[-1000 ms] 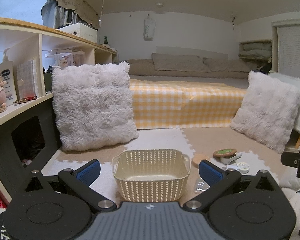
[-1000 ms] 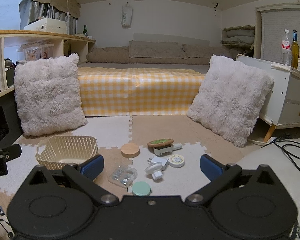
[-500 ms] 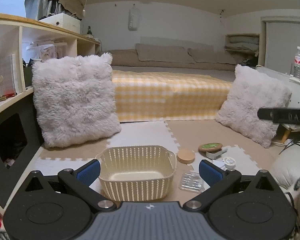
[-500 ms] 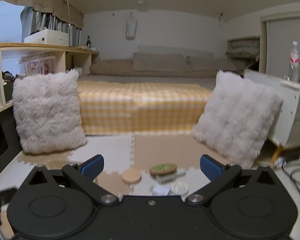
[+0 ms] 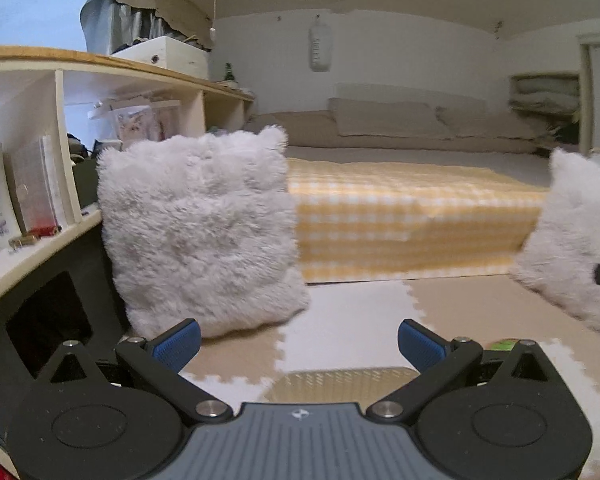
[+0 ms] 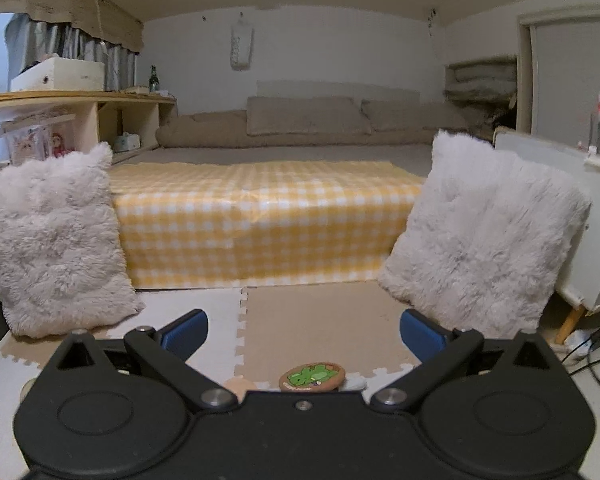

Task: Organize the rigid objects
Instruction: 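Move left gripper to the cream basket while right gripper reaches the frog cork coaster, then close left gripper on the basket rim while right gripper grasps the cork coaster, then lift the cork coaster with the right gripper and carry it over the basket, then lower the coaster into the basket and open the right gripper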

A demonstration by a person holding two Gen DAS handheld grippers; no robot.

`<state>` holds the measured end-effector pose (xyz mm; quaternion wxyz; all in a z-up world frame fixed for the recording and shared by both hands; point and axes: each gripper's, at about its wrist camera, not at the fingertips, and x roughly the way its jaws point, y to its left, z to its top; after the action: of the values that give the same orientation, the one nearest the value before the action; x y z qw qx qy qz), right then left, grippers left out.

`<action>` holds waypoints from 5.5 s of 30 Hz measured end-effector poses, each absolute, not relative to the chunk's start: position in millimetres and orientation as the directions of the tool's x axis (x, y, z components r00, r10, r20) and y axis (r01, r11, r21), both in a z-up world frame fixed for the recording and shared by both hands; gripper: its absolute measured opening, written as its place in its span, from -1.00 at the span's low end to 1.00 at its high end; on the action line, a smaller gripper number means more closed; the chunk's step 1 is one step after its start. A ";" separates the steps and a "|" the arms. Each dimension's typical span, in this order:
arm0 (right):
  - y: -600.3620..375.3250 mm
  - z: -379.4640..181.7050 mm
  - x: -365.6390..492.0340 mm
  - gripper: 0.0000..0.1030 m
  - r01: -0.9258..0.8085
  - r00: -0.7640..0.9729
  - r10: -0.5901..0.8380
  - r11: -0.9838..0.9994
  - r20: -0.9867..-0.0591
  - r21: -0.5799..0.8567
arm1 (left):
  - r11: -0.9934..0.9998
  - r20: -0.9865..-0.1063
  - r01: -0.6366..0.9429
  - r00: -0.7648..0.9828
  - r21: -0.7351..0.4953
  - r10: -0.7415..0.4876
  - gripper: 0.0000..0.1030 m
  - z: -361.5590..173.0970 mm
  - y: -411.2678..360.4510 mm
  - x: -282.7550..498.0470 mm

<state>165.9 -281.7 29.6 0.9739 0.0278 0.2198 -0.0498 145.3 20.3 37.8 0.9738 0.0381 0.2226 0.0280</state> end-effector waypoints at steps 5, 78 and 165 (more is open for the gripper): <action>-292.3 11.6 200.0 1.00 0.119 0.877 -0.088 0.992 -0.472 0.036 | 0.990 -0.465 -0.070 0.877 0.122 0.119 1.00 34.0 27.8 182.7; -321.2 -174.3 374.9 0.95 -0.222 0.607 0.089 0.973 -0.789 -0.061 | 0.999 -0.854 -0.039 0.520 -0.019 0.004 -0.87 -72.5 91.9 262.9; -43.8 -134.4 298.6 0.95 -0.557 0.207 0.505 0.765 -0.838 0.323 | 0.998 -0.853 -0.032 0.521 -0.047 -0.024 -0.87 -71.4 92.7 260.4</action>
<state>298.6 -43.8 -134.4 0.7765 -0.0246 0.5285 0.3421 260.4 92.7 -71.4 0.8716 -0.0283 0.4893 0.0023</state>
